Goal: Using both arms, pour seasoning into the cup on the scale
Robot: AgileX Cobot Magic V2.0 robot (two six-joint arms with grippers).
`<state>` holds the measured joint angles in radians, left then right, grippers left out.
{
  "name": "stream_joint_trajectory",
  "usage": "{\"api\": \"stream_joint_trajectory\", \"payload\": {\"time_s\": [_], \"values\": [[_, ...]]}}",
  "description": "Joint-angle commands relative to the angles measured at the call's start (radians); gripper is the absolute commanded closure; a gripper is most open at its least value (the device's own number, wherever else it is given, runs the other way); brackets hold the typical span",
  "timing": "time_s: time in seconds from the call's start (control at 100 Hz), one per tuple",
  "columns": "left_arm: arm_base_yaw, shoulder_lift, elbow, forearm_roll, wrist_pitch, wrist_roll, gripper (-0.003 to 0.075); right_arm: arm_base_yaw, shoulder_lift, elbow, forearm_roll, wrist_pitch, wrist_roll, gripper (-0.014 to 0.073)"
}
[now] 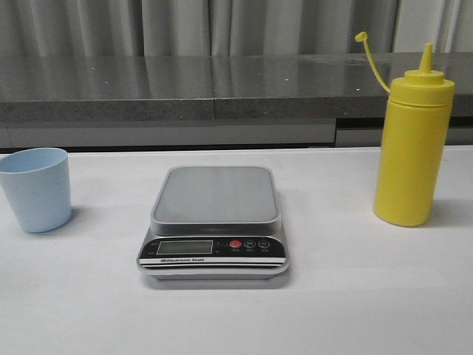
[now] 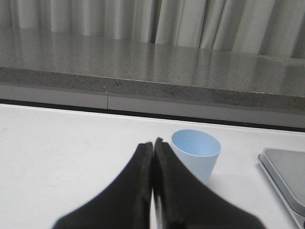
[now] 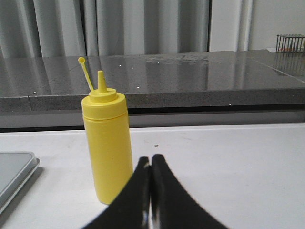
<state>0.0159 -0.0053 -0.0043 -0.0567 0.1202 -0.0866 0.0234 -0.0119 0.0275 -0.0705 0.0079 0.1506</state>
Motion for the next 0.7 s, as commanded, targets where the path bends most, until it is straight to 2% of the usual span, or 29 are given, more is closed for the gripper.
{"api": "stream_joint_trajectory", "payload": {"time_s": [0.0,0.39,0.52,0.61,0.69], "values": [[0.001,0.02,-0.045,-0.02,-0.057,-0.01,0.0741,-0.004,-0.021,-0.018,-0.011,-0.077,-0.002,0.0662],[0.001,0.35,-0.375,-0.013,0.169,-0.01,0.0741,-0.004,-0.021,-0.018,-0.011,-0.077,-0.002,0.0662],[0.001,0.502,-0.481,-0.011,0.274,0.055,0.073,-0.004,-0.021,-0.018,-0.011,-0.077,-0.002,0.0662],[0.001,0.61,-0.54,-0.011,0.307,0.087,0.065,-0.004,-0.021,-0.018,-0.011,-0.077,-0.002,0.0662],[0.001,0.7,-0.582,-0.011,0.315,0.087,0.0504,-0.004,-0.021,-0.018,-0.011,-0.077,-0.002,0.0662]]}}
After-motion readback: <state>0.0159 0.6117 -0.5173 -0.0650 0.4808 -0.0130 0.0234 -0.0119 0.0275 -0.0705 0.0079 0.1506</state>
